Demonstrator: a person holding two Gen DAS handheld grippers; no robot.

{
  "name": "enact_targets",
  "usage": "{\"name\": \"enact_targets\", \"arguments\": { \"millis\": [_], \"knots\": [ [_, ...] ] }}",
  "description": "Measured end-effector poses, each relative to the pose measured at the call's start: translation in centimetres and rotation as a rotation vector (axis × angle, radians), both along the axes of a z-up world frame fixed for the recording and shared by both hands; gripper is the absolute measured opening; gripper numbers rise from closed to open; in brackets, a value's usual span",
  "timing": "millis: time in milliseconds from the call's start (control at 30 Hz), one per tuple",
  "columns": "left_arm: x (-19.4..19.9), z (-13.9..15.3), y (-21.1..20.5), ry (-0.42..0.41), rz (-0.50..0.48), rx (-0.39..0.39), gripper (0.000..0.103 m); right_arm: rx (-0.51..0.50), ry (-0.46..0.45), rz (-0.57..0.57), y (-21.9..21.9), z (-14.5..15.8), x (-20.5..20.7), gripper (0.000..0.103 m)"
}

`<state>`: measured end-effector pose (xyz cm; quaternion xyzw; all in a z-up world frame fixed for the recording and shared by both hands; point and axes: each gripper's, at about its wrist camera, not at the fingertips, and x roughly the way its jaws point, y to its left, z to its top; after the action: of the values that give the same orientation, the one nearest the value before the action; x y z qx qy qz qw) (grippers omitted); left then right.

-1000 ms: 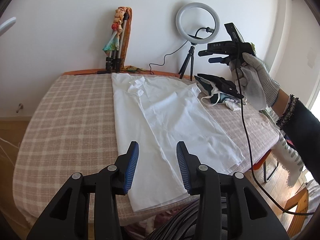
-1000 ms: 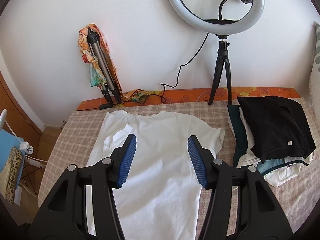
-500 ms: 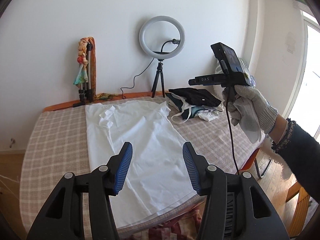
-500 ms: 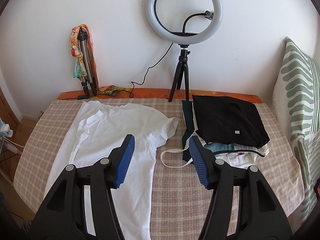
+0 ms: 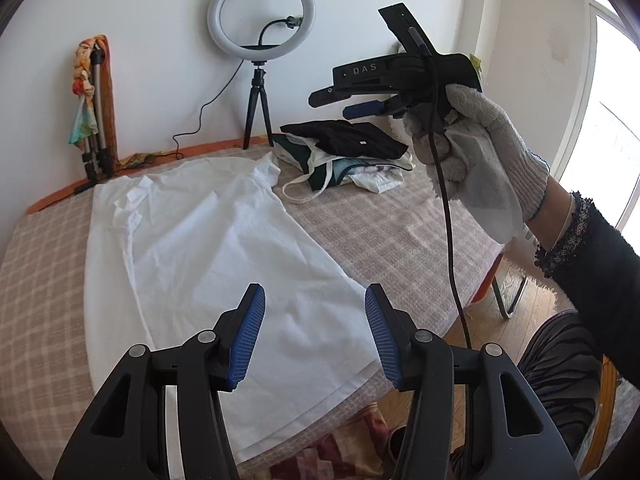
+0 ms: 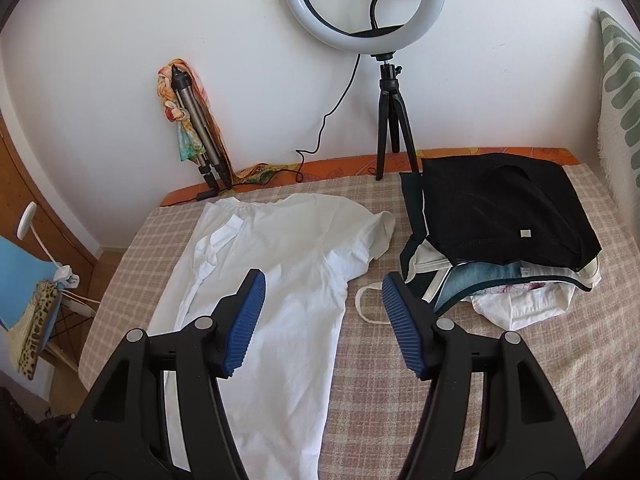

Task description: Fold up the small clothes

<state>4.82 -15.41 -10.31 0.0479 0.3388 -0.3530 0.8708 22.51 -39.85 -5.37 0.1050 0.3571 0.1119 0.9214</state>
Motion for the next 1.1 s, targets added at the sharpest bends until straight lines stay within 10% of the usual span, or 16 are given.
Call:
{"name": "enact_targets", "arguments": {
  "millis": [833,1100],
  "knots": [
    [-1.0,-9.3,-11.7,0.029,-0.218,0.208,0.050,0.240,0.167,0.098,-2.9,-8.8,11.2,0.053],
    [0.8,-9.4,-10.0,0.095,-0.157,0.083,0.010,0.162,0.263,0.063,-1.0,-12.7,14.7,0.051]
  ]
}}
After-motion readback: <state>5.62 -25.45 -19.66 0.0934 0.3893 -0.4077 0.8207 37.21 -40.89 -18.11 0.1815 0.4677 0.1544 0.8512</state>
